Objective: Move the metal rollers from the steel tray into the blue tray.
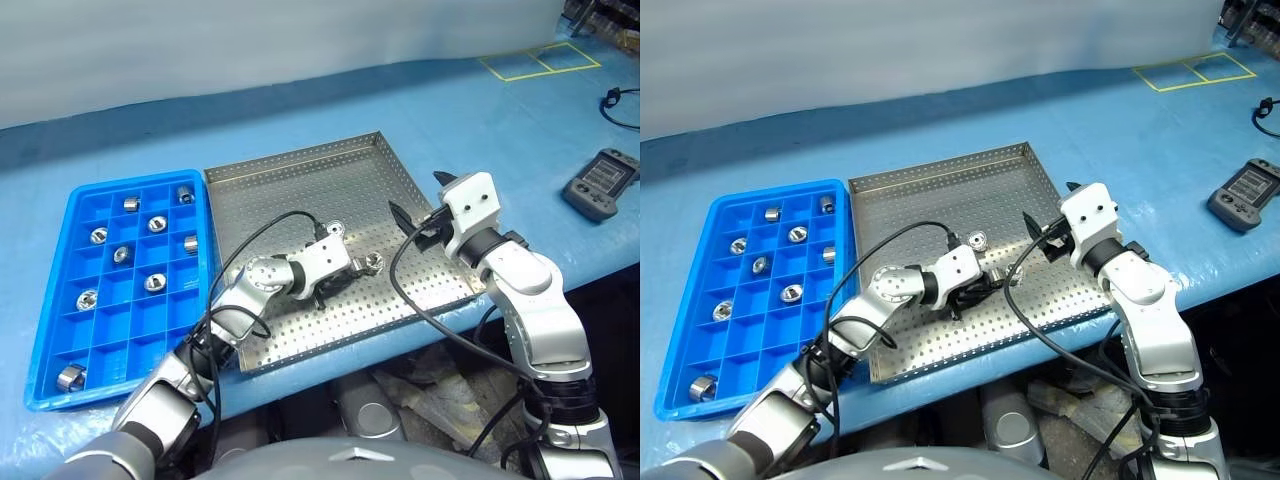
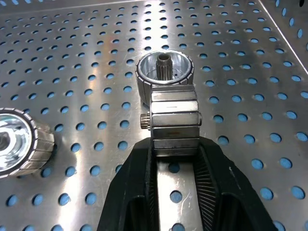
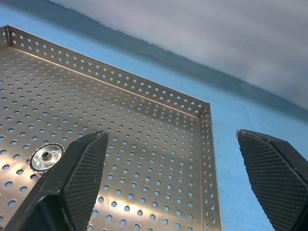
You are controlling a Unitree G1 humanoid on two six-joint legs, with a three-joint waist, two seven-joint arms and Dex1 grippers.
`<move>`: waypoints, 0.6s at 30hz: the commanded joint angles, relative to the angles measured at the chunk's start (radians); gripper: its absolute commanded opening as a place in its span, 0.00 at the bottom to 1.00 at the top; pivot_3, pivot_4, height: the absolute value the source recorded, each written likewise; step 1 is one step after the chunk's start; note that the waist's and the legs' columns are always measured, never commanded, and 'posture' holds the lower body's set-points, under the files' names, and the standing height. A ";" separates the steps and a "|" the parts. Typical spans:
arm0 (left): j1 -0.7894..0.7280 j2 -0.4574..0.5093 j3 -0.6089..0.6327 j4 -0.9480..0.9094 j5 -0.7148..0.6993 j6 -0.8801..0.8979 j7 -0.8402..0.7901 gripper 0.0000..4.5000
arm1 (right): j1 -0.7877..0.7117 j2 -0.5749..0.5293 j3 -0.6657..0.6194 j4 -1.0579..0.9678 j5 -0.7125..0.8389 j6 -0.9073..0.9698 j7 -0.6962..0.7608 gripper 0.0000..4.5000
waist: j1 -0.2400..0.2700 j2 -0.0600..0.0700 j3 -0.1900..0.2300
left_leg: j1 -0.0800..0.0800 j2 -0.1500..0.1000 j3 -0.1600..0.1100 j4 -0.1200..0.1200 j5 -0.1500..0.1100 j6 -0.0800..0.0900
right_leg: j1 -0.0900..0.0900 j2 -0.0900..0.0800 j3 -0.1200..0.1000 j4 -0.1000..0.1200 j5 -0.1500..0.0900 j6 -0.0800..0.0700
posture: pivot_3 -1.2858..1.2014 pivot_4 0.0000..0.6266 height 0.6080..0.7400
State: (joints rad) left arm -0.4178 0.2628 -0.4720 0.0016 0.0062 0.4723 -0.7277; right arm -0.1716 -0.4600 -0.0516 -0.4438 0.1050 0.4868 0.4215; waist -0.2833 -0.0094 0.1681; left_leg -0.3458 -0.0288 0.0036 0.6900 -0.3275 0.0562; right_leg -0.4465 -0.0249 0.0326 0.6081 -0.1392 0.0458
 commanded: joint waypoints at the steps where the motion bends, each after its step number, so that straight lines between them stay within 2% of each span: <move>1: 0.013 0.010 0.077 -0.124 -0.065 0.010 -0.014 0.27 | 0.004 -0.010 -0.001 -0.028 0.036 -0.022 0.042 1.00 | 0.002 0.000 0.000 | 0.000 0.000 0.000 0.000 0.000 0.000 | 0.000 0.000 0.000 0.000 0.000 0.000 | 0.39 0.24 1.00; 8: 0.066 0.080 0.132 -0.202 -0.094 0.030 -0.023 0.27 | 0.097 -0.032 -0.041 -0.058 0.276 0.002 0.254 1.00 | 0.004 0.000 0.000 | 0.000 0.000 0.000 0.000 -0.001 0.002 | 0.000 0.000 0.000 0.000 -0.001 0.001 | 0.39 0.24 1.00; 18: 0.094 0.106 0.119 -0.188 -0.089 0.042 -0.004 0.27 | 0.112 -0.041 -0.027 -0.018 0.297 -0.005 0.250 1.00 | 0.004 0.000 0.000 | 0.001 -0.001 0.002 0.001 -0.002 0.003 | 0.000 -0.001 0.002 0.000 0.000 0.002 | 0.39 0.24 1.00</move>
State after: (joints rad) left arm -0.3254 0.3744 -0.3559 -0.1608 -0.0826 0.5155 -0.7400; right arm -0.0528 -0.4937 -0.0751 -0.4412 0.3953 0.4926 0.6745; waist -0.2789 -0.0094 0.1681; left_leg -0.3451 -0.0295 0.0056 0.6914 -0.3293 0.0588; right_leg -0.4463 -0.0256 0.0351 0.6081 -0.1392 0.0481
